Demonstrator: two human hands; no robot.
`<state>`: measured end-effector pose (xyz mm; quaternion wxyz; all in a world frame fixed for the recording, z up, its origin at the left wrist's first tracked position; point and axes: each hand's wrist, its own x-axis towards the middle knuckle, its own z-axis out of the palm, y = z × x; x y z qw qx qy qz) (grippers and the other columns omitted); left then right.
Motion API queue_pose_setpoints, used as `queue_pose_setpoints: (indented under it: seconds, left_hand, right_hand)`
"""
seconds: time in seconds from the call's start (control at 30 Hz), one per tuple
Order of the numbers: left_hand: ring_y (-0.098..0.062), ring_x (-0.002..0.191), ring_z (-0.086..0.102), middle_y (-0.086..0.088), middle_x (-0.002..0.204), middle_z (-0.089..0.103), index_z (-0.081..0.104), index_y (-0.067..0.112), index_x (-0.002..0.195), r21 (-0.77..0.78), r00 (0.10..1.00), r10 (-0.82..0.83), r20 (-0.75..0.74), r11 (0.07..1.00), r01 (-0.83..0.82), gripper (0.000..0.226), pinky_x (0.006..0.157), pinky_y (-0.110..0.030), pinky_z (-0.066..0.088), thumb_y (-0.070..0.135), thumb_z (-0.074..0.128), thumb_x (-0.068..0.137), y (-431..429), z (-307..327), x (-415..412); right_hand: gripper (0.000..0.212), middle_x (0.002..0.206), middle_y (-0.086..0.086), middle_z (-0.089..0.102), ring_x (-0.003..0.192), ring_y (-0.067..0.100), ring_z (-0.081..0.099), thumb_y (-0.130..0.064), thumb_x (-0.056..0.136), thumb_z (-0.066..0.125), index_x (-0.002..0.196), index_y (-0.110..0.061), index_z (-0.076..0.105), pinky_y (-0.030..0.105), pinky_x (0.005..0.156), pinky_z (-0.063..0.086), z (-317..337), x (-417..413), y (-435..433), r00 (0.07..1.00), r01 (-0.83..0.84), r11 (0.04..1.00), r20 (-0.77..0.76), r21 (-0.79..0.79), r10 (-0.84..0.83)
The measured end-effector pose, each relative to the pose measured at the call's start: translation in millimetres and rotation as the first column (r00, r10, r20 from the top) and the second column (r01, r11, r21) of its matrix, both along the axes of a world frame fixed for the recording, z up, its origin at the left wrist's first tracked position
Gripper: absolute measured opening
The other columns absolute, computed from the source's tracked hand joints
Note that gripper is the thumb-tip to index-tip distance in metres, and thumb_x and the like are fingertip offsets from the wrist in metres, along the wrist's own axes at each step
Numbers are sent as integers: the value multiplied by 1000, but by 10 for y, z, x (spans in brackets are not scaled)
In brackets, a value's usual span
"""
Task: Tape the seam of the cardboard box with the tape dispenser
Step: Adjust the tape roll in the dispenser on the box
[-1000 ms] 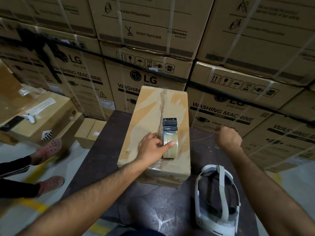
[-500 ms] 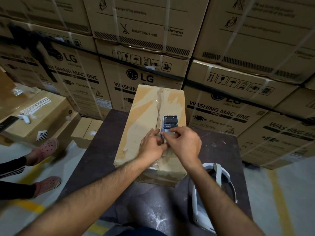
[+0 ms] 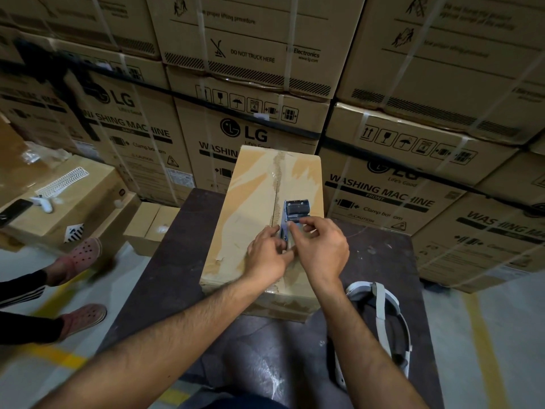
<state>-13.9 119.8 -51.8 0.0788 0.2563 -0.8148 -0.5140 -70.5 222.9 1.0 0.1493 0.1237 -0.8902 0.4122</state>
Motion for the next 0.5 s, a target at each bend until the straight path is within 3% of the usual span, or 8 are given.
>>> queue_pose_setpoints:
  seconds: [0.13,0.2,0.27,0.37,0.5]
  left_hand:
    - [-15,145,43,14,154,51,72,30,69,92,1000,19,-18,996,-17,42,112,-52,43,71,67,66,1,-44,-16]
    - [-19,138,52,5,143,62,68,57,78,148,999,26,-21,989,-23,22,111,-54,45,74,71,63,23,-14,-14]
    - [-22,124,64,0,129,70,54,79,77,209,998,33,-52,978,-22,28,102,-57,52,76,74,59,25,-16,-25]
    - [-22,116,68,2,125,70,55,79,76,273,997,33,-65,962,-14,41,93,-56,58,90,78,45,37,-17,-33]
    - [-20,124,64,1,129,69,53,81,75,261,996,29,-88,965,-5,42,103,-51,53,94,75,42,11,-34,-17]
  right_hand:
    - [17,88,-14,74,75,6,69,-37,82,88,97,-30,84,31,70,58,10,-84,90,997,-69,995,36,-68,71]
    - [16,91,-12,75,74,8,70,-35,83,87,97,-28,85,35,71,60,19,-117,117,992,-111,992,48,-57,114]
    - [17,92,-12,75,74,9,70,-31,83,88,99,-28,85,36,72,61,26,-142,138,987,-148,988,54,-39,150]
    - [19,91,-15,72,72,5,69,-28,81,88,99,-28,84,36,72,61,21,-175,175,983,-167,986,79,-23,168]
    - [21,89,-13,72,70,3,69,-22,78,90,95,-29,79,35,74,62,52,-189,209,976,-170,980,119,-104,182]
